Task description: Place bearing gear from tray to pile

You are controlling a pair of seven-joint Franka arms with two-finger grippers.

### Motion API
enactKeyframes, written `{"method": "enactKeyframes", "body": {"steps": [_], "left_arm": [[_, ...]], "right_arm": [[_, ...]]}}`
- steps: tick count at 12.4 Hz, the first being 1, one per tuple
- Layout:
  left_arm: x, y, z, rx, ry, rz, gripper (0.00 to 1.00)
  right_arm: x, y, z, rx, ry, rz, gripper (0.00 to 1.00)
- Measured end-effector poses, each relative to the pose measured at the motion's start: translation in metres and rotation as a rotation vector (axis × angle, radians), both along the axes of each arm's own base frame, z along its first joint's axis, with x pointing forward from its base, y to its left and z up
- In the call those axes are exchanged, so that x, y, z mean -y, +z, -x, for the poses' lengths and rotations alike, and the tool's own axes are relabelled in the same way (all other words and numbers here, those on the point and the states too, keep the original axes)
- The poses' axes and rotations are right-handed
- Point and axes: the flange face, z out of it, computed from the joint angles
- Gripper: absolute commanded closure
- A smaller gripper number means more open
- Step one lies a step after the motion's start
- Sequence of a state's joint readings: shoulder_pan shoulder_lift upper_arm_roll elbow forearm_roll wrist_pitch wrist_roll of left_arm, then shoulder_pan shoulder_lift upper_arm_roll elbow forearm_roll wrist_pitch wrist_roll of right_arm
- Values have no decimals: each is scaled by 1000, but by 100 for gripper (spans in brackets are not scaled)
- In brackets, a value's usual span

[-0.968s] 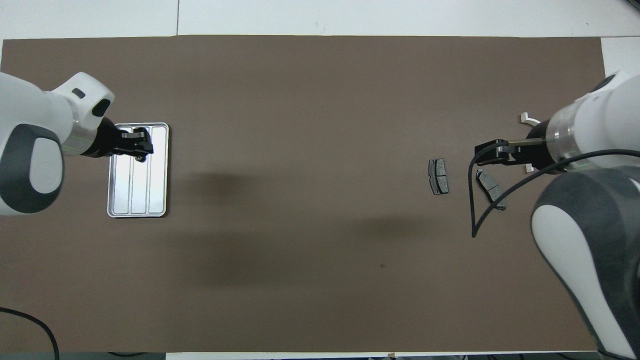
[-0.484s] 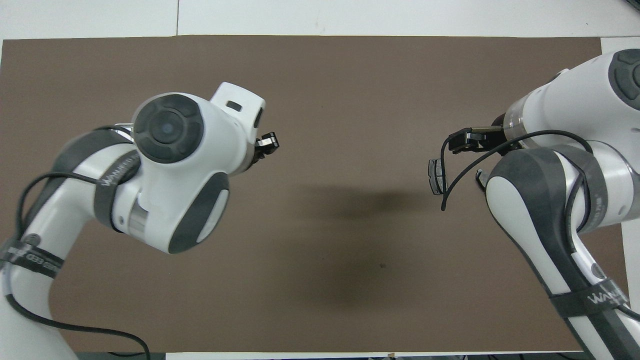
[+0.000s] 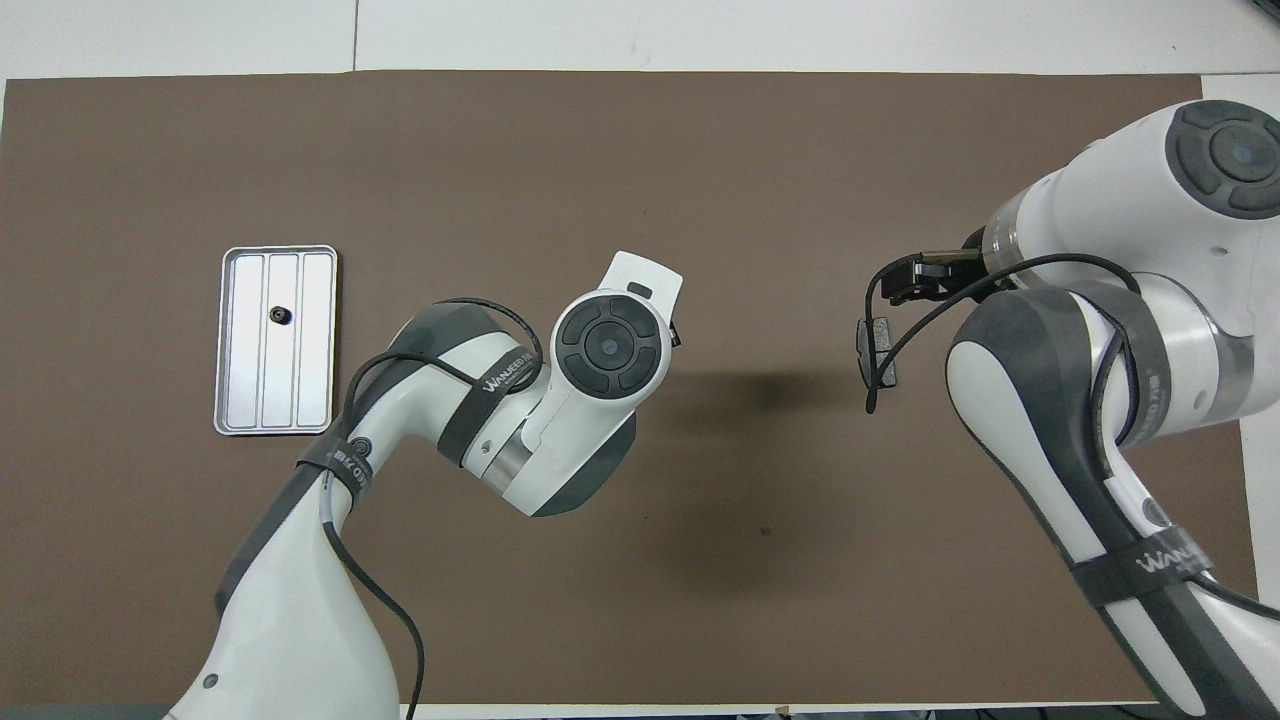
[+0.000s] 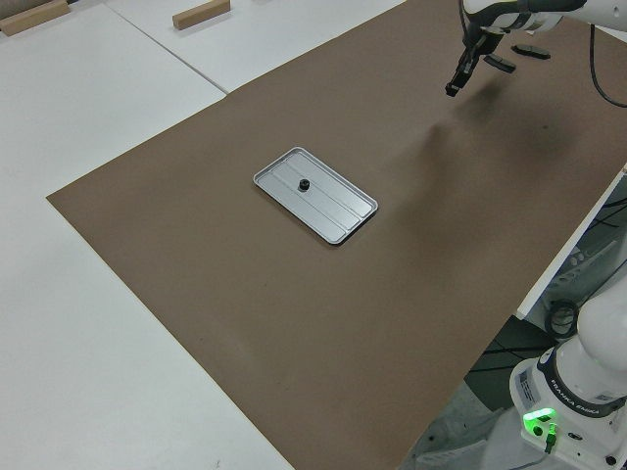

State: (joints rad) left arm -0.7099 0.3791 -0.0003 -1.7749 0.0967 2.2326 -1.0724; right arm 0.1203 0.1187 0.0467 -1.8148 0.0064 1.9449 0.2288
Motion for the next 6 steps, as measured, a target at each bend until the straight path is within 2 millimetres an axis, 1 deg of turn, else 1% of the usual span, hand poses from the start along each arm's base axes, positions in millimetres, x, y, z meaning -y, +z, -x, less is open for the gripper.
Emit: {"method": "enactKeyframes", "body": {"steps": [2, 5, 6], "left_arm": [[-1, -23, -2, -1, 0, -2, 100], [-10, -46, 7, -16, -1, -13, 100], [-12, -51, 9, -19, -2, -15, 100]], "right_arm": [[0, 0, 0, 0, 0, 0, 0], [0, 0, 0, 0, 0, 0, 0], [0, 0, 0, 0, 0, 0, 0]]}}
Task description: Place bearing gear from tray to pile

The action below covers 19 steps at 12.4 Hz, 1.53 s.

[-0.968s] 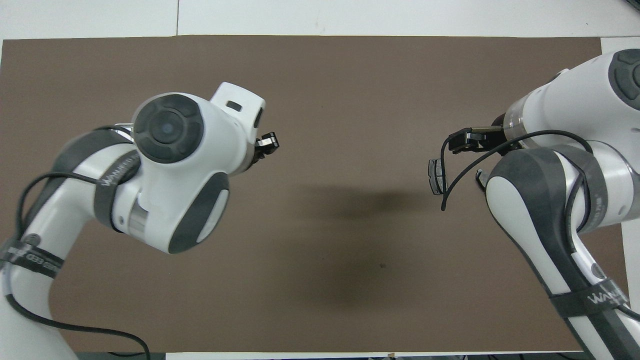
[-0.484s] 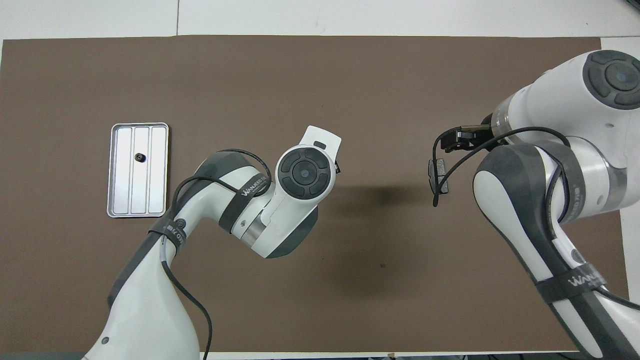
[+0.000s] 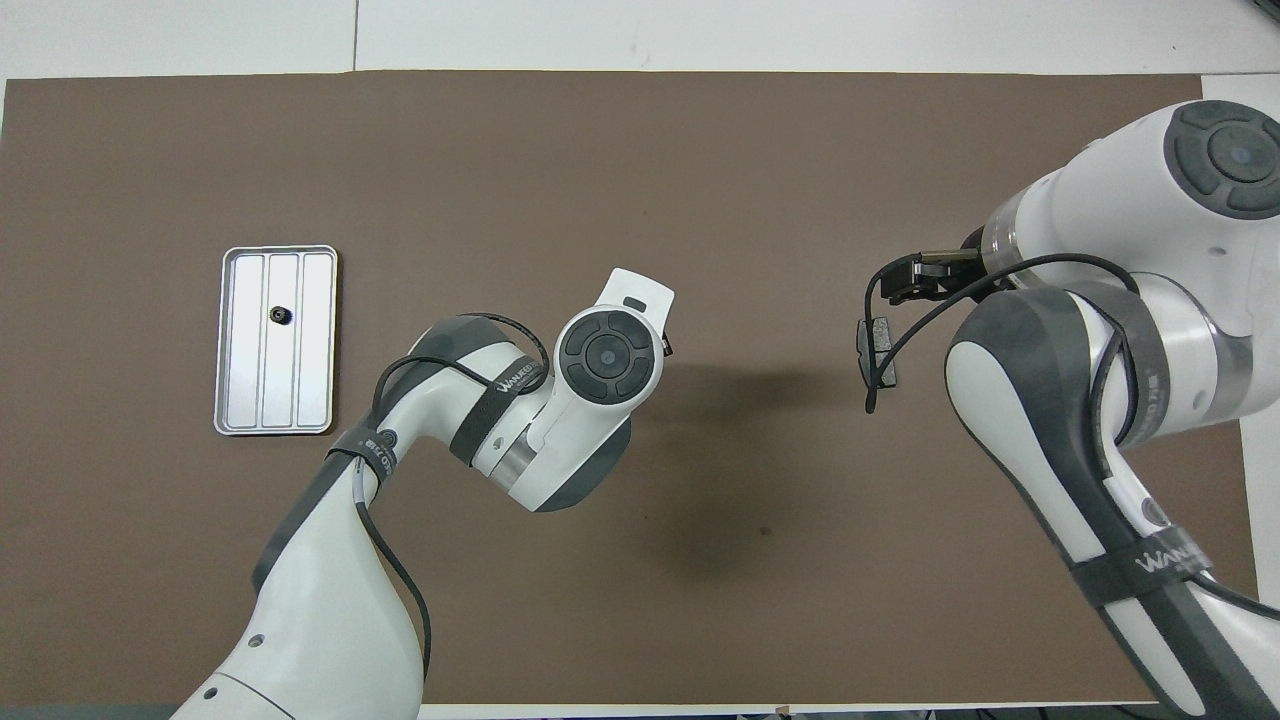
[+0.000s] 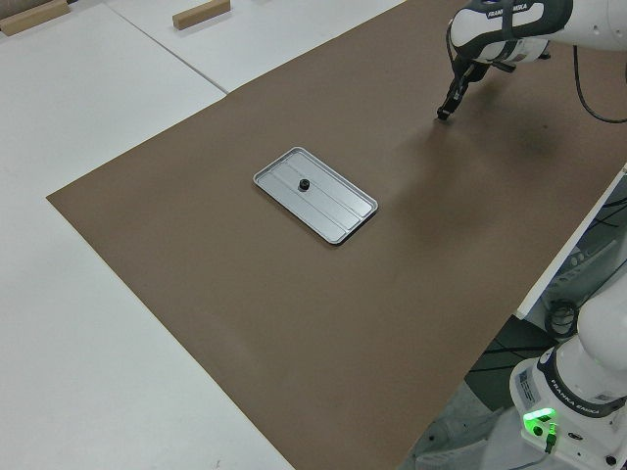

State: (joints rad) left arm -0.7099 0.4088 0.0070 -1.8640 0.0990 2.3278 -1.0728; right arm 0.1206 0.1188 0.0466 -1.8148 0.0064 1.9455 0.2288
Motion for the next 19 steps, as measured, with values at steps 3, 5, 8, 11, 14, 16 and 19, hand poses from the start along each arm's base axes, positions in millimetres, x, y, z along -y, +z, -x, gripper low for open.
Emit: {"method": "enactKeyframes", "body": {"steps": [3, 5, 8, 11, 14, 16, 19], "left_arm": [[-4, -6, 3, -5, 1, -5, 34], [-5, -4, 1, 4, -1, 0, 6], [-9, 1, -4, 14, 3, 2, 6], [-54, 56, -39, 41, -51, -5, 7], [-203, 173, -82, -6, -162, -18, 8], [-321, 215, -99, -5, -244, -9, 10], [-443, 188, -119, 34, -298, 27, 12]], "right_arm": [[0, 0, 0, 0, 0, 0, 0], [0, 0, 0, 0, 0, 0, 0], [0, 0, 0, 0, 0, 0, 0], [-7, -1, 1, -1, -22, -1, 0], [-63, -15, 4, 16, -96, -11, 0], [-110, -31, 10, 25, -139, -21, 0], [-188, -53, 29, 22, -222, -33, 1]]}}
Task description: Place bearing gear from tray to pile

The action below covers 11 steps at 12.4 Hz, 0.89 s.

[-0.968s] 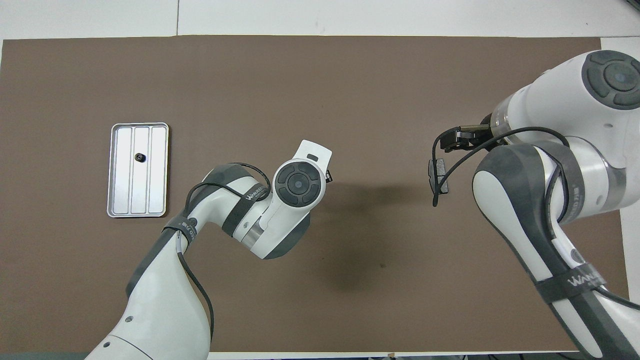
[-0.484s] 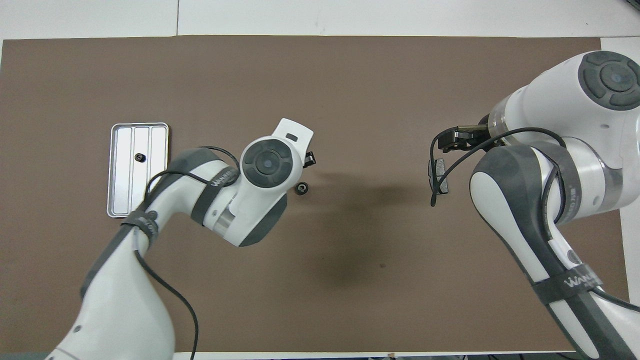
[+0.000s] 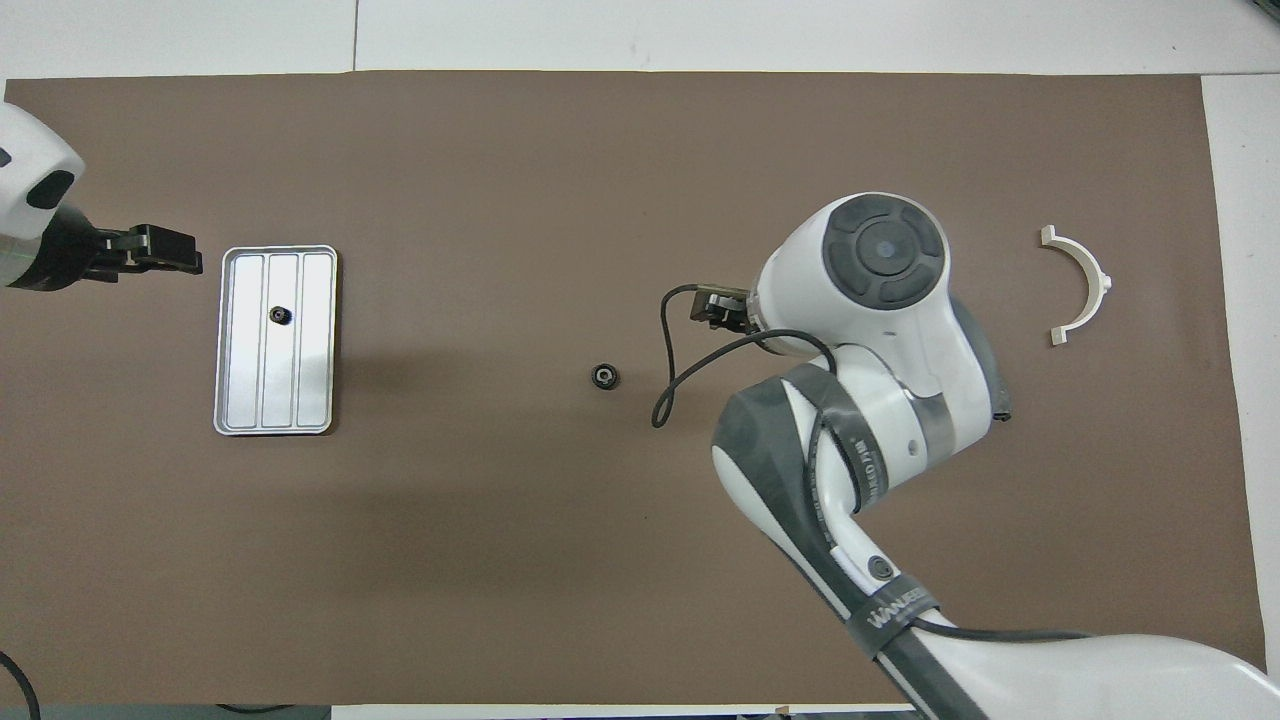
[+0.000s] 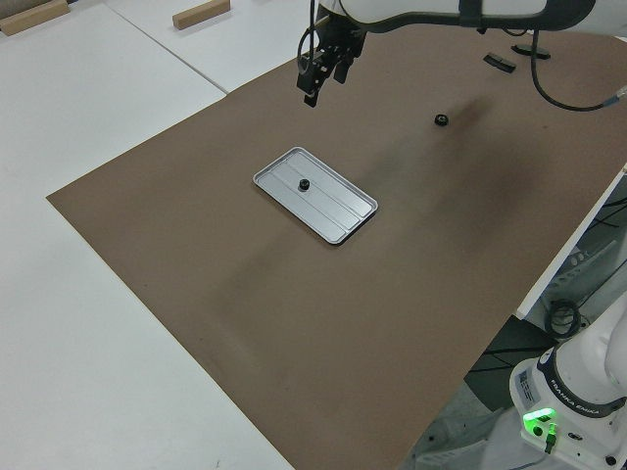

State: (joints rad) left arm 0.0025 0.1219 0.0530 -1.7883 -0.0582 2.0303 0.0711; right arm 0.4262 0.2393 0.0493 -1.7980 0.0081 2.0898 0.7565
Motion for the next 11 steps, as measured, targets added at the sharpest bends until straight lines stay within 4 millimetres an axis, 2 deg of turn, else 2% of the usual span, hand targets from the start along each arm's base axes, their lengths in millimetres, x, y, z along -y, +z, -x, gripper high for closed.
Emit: {"method": "enactKeyframes", "body": {"steps": [1, 2, 4, 6, 9, 11], "left_arm": [[-5, -27, -7, 10, -1, -3, 12], [1, -58, -13, 12, -8, -5, 12], [12, -108, -19, 10, -22, -7, 12], [15, -133, -17, 14, -25, -8, 14], [15, -161, -4, 13, -21, -11, 14], [15, -183, 9, -14, -21, -11, 14]], "right_arm": [[-24, -5, 7, -4, -19, -2, 1], [-44, -8, 13, -7, -37, -4, 2], [-72, -14, 17, -9, -67, -8, 3], [-100, -28, 20, -3, -88, 13, 4], [-157, -77, 33, 3, -125, 80, 5], [-168, -109, 32, -14, -143, 101, 6]]}}
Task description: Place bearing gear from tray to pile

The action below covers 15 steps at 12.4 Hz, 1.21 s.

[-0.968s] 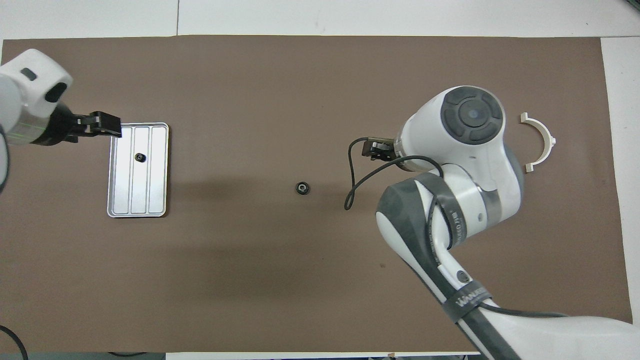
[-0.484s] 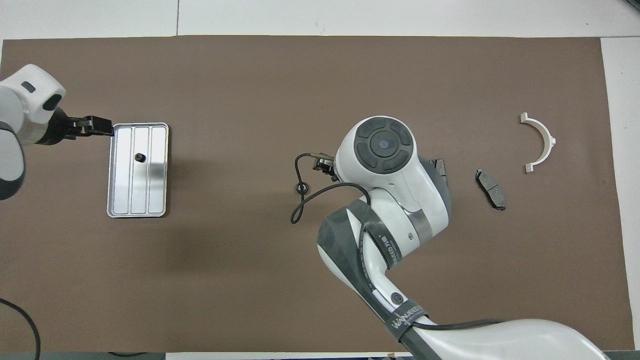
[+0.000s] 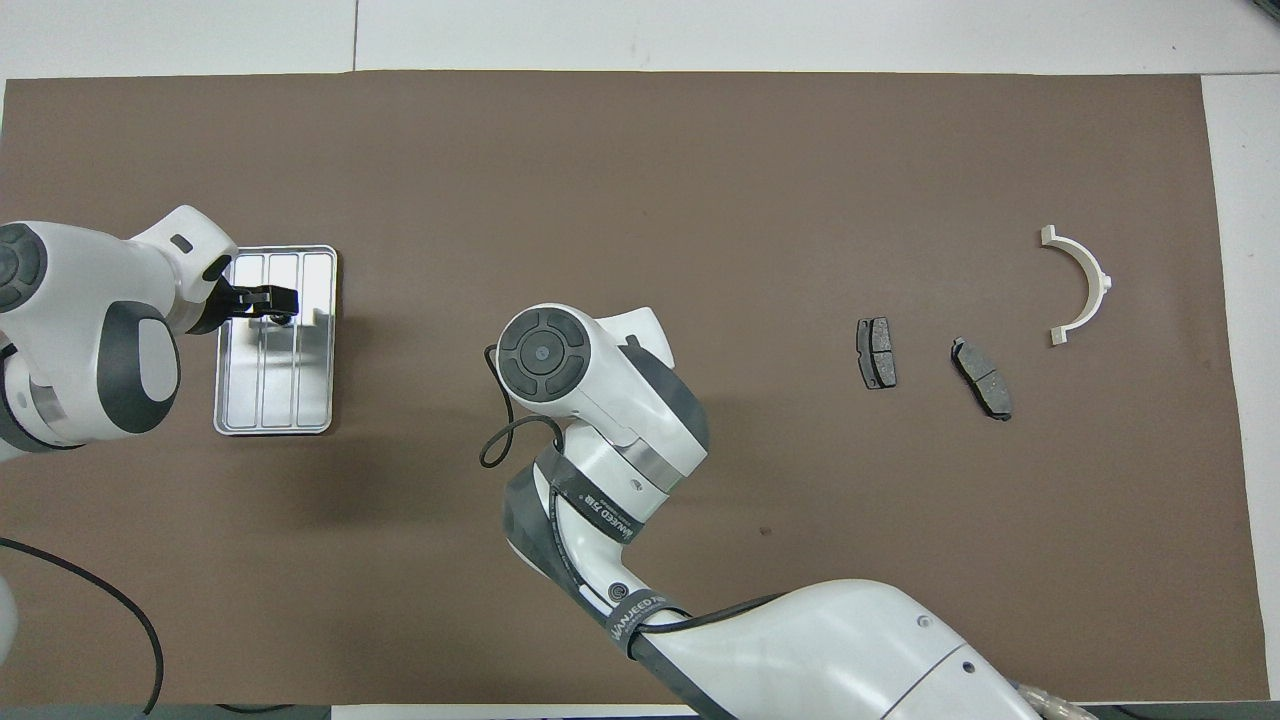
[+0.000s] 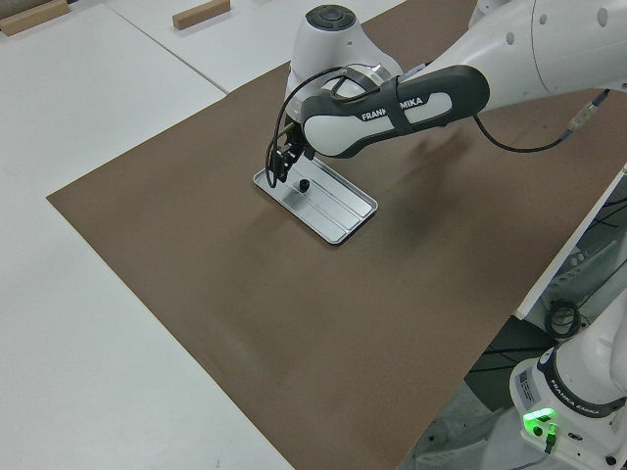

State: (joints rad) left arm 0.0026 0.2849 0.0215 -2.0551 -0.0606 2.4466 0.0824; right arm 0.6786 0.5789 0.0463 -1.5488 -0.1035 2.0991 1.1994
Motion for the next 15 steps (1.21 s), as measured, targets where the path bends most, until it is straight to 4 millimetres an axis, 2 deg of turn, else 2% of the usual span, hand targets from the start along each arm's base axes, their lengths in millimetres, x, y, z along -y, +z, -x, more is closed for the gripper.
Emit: {"method": "enactKeyframes", "body": {"steps": [1, 3, 6, 9, 11, 14, 15], "left_arm": [[1, -5, 4, -12, -1, 0, 15], [8, -9, 6, -24, -14, 1, 18], [17, -9, 6, -24, -29, 1, 21], [17, -9, 6, -23, -28, 1, 22], [17, -8, 6, -20, -28, 1, 23], [17, -8, 5, -9, -28, 0, 23], [17, -8, 5, -8, -28, 0, 23]], "right_arm": [[0, -8, -5, 6, -7, -4, 6], [2, -9, -12, 23, -15, -20, 8], [4, -15, -11, 14, -16, -15, 8], [8, -27, -7, 0, -19, -9, 11], [5, -29, -3, -14, -22, -17, 17], [2, -28, -2, -22, -32, -37, 35], [2, -26, -2, -18, -33, -44, 38]]}}
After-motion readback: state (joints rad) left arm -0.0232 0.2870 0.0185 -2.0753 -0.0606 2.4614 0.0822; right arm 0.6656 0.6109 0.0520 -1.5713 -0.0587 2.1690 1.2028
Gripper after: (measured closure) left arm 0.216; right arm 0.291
